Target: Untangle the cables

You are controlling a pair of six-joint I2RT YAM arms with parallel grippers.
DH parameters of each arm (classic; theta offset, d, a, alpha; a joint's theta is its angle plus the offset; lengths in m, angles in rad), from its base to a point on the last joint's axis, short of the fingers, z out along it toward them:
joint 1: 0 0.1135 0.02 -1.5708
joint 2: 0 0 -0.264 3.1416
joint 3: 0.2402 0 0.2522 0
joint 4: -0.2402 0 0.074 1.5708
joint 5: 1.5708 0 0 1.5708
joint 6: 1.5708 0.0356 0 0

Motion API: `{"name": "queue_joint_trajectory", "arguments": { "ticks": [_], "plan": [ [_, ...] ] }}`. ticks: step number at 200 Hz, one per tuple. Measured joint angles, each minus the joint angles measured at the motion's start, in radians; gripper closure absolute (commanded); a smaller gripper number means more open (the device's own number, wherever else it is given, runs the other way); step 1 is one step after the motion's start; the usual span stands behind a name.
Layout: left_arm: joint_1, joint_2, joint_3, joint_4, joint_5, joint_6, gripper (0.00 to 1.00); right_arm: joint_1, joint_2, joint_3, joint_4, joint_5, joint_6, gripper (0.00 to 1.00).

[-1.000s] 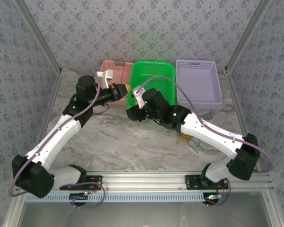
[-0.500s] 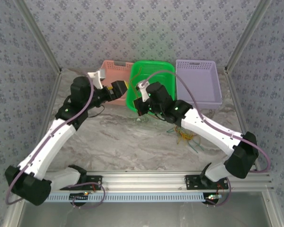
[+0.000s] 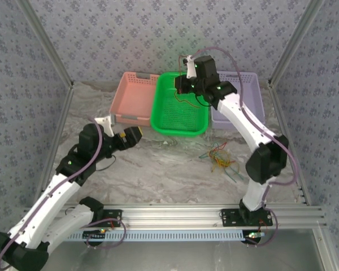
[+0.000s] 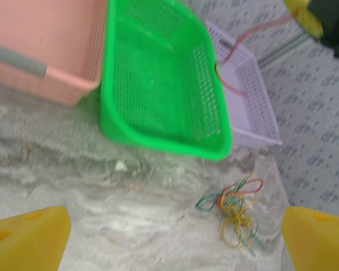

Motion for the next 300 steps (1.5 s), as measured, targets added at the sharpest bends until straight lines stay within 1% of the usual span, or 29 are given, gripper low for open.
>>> {"name": "queue_joint_trajectory", "arguments": {
  "ticks": [21, 51, 71, 95, 97, 99, 100, 101, 102, 103, 104, 105, 107, 113, 114, 116, 117, 126, 142, 156, 173, 189, 214, 233, 248, 258, 268, 287, 300],
  "plan": [
    [-0.003, -0.068, -0.033, -0.045, 0.0, -0.004, 0.05, -0.025, 0.133, 0.072, -0.031, -0.011, 0.026, 1.0],
    [-0.003, -0.134, -0.033, -0.086, 0.0, -0.003, 0.05, -0.026, 0.29, 0.109, -0.097, -0.007, 0.087, 1.0],
    [-0.003, -0.154, -0.033, -0.109, 0.001, -0.003, 0.05, -0.016, 0.362, 0.138, -0.17, 0.009, 0.129, 1.0],
    [-0.003, -0.152, -0.033, -0.124, 0.005, -0.003, 0.05, -0.003, 0.412, 0.204, -0.263, 0.05, 0.17, 1.0],
    [-0.003, -0.152, -0.033, -0.124, 0.005, -0.003, 0.05, -0.003, 0.415, 0.21, -0.269, 0.054, 0.173, 0.99],
    [-0.003, -0.152, -0.033, -0.124, 0.005, -0.003, 0.05, -0.002, 0.416, 0.214, -0.274, 0.056, 0.175, 0.94],
    [-0.003, -0.151, -0.033, -0.124, 0.005, -0.003, 0.05, -0.002, 0.418, 0.219, -0.279, 0.059, 0.179, 0.94],
    [-0.003, -0.151, -0.033, -0.124, 0.005, -0.003, 0.05, -0.002, 0.418, 0.221, -0.281, 0.06, 0.18, 0.92],
    [-0.003, -0.151, -0.033, -0.124, 0.006, -0.003, 0.05, -0.002, 0.42, 0.225, -0.285, 0.063, 0.181, 0.88],
    [-0.003, -0.151, -0.033, -0.124, 0.006, -0.003, 0.06, -0.001, 0.42, 0.227, -0.288, 0.064, 0.182, 0.88],
    [-0.003, -0.151, -0.033, -0.124, 0.006, -0.003, 0.06, -0.001, 0.421, 0.231, -0.292, 0.067, 0.183, 0.85],
    [-0.003, -0.15, -0.033, -0.124, 0.007, -0.003, 0.06, 0.0, 0.422, 0.233, -0.294, 0.068, 0.185, 0.85],
    [-0.003, -0.15, -0.033, -0.124, 0.008, -0.003, 0.06, 0.0, 0.423, 0.239, -0.301, 0.071, 0.188, 0.8],
    [-0.003, -0.15, -0.033, -0.124, 0.009, -0.003, 0.05, 0.002, 0.424, 0.253, -0.314, 0.076, 0.195, 0.7],
    [-0.003, -0.15, -0.033, -0.124, 0.009, -0.003, 0.05, 0.002, 0.423, 0.255, -0.315, 0.078, 0.195, 0.7],
    [-0.003, -0.15, -0.033, -0.124, 0.01, -0.003, 0.05, 0.003, 0.423, 0.259, -0.318, 0.08, 0.202, 0.66],
    [-0.003, -0.15, -0.033, -0.124, 0.011, -0.003, 0.05, 0.003, 0.423, 0.26, -0.319, 0.08, 0.202, 0.66],
    [-0.003, -0.149, -0.033, -0.124, 0.014, -0.003, 0.05, 0.005, 0.423, 0.273, -0.327, 0.092, 0.202, 0.55],
    [-0.003, -0.149, -0.033, -0.124, 0.02, -0.003, 0.06, 0.011, 0.414, 0.273, -0.332, 0.124, 0.205, 0.43],
    [-0.003, -0.149, -0.033, -0.124, 0.023, -0.003, 0.06, 0.019, 0.388, 0.248, -0.335, 0.155, 0.197, 0.38],
    [-0.003, -0.148, -0.033, -0.124, 0.027, -0.004, 0.06, 0.036, 0.313, 0.187, -0.337, 0.199, 0.19, 0.36],
    [-0.004, -0.14, -0.033, -0.123, 0.039, -0.004, 0.08, 0.05, 0.188, 0.096, -0.328, 0.246, 0.191, 0.35],
    [-0.031, -0.108, -0.033, -0.123, 0.053, -0.008, 0.13, 0.059, -0.113, -0.126, -0.278, 0.316, 0.203, 0.36],
    [-0.074, -0.093, -0.039, -0.111, 0.05, -0.019, 0.18, 0.037, -0.371, -0.317, -0.239, 0.363, 0.246, 0.43],
    [-0.141, -0.083, -0.059, -0.085, 0.039, -0.029, 0.21, -0.007, -0.57, -0.508, -0.205, 0.381, 0.302, 0.46],
    [-0.204, -0.069, -0.073, -0.065, 0.023, -0.036, 0.22, -0.057, -0.684, -0.645, -0.201, 0.385, 0.343, 0.46],
    [-0.274, -0.045, -0.085, -0.04, -0.006, -0.039, 0.24, -0.122, -0.783, -0.79, -0.195, 0.373, 0.384, 0.44],
    [-0.408, 0.038, -0.093, 0.026, -0.064, -0.04, 0.26, -0.222, -0.885, -1.012, -0.178, 0.327, 0.453, 0.41],
    [-0.478, 0.119, -0.095, 0.093, -0.099, -0.04, 0.28, -0.25, -0.889, -1.115, -0.154, 0.285, 0.491, 0.4]
  ]
}}
